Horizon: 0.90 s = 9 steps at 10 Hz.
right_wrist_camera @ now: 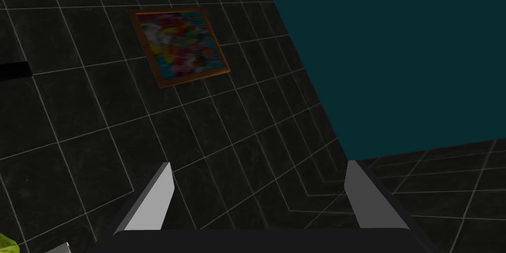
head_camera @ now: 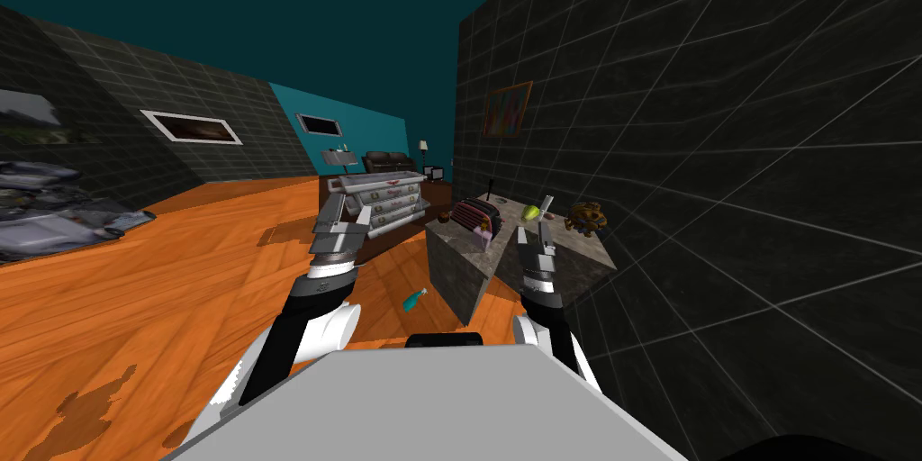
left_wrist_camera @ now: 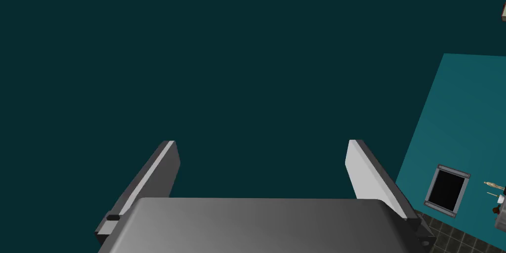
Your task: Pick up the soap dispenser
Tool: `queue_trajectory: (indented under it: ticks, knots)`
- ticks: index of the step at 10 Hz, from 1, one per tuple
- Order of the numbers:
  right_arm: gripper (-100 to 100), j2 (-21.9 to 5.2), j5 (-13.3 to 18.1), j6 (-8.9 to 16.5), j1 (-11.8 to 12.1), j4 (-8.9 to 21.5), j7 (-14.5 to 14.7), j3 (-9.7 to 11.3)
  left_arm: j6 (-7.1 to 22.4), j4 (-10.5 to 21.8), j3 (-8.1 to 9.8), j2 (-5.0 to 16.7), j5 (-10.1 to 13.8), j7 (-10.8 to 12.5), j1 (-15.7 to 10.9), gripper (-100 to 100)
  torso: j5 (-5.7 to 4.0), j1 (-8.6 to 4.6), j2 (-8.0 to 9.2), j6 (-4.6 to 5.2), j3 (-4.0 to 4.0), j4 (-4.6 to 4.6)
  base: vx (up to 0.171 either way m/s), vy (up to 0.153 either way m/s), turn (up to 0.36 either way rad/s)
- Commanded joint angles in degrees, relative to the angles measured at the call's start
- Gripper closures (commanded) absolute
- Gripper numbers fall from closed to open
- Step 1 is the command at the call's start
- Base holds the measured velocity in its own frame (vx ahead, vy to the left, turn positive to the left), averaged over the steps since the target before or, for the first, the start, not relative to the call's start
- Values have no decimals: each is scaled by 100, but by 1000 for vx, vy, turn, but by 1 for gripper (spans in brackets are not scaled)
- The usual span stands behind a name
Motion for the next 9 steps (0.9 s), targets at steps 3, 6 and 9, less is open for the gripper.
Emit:
queue_trajectory:
  ticks: [3, 6, 9]
  knots:
    - [-100, -516, 31, -3, 76, 92, -25, 38, 0, 0, 0, 0, 0, 0, 0, 0, 0, -1, 3, 0, 1, 0, -7, 1, 18]
    - [-100, -965, 68, -8, 153, 152, -54, 85, 0, 0, 0, 0, 0, 0, 0, 0, -1, -3, 10, 0, 6, 2, -22, -2, 16]
    - [-100, -1451, 122, -14, 246, 201, -92, 150, 0, 0, 0, 0, 0, 0, 0, 0, -1, -2, 7, 0, 4, 2, -20, -1, 13]
